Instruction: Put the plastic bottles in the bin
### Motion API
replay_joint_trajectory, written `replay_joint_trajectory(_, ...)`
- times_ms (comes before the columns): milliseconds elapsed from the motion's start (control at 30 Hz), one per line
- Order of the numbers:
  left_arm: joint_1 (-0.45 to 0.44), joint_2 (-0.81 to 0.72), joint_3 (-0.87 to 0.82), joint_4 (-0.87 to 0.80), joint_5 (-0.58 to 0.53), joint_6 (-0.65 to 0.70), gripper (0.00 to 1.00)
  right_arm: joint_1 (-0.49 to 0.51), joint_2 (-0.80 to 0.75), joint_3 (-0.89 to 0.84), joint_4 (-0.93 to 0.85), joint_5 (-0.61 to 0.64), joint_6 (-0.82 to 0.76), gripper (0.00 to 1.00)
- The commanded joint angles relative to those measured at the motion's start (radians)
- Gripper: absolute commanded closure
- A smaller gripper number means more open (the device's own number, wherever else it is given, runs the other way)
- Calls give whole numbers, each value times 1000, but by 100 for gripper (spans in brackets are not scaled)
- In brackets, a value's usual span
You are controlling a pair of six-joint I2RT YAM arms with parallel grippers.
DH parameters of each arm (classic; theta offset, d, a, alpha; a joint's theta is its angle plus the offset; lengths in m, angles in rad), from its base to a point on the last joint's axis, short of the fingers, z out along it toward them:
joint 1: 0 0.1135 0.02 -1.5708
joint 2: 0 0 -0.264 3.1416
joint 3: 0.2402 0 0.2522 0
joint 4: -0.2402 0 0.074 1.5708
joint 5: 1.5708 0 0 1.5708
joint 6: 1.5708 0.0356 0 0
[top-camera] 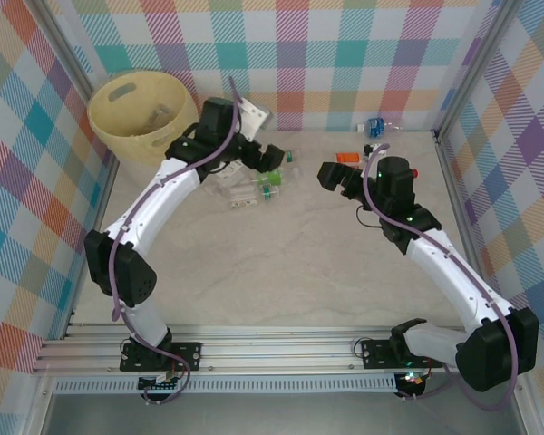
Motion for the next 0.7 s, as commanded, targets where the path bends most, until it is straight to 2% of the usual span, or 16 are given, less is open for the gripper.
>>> replay_joint_trajectory(0,-14,63,35,-163,10,145,0,0,-34,-13,5,-16,-36,0)
replay_joint_trajectory(200,-14,132,23,-249,-75,235,0,0,-42,-26,1,-5,-57,0)
replay_joint_trajectory(333,-14,217,50,-310,-195,275,0,0,-44,-29,-12,15,-62,0)
replay_joint_trajectory(667,33,343,31,-249,-188,320,0,0,-46,-28,-39,34,-65,0)
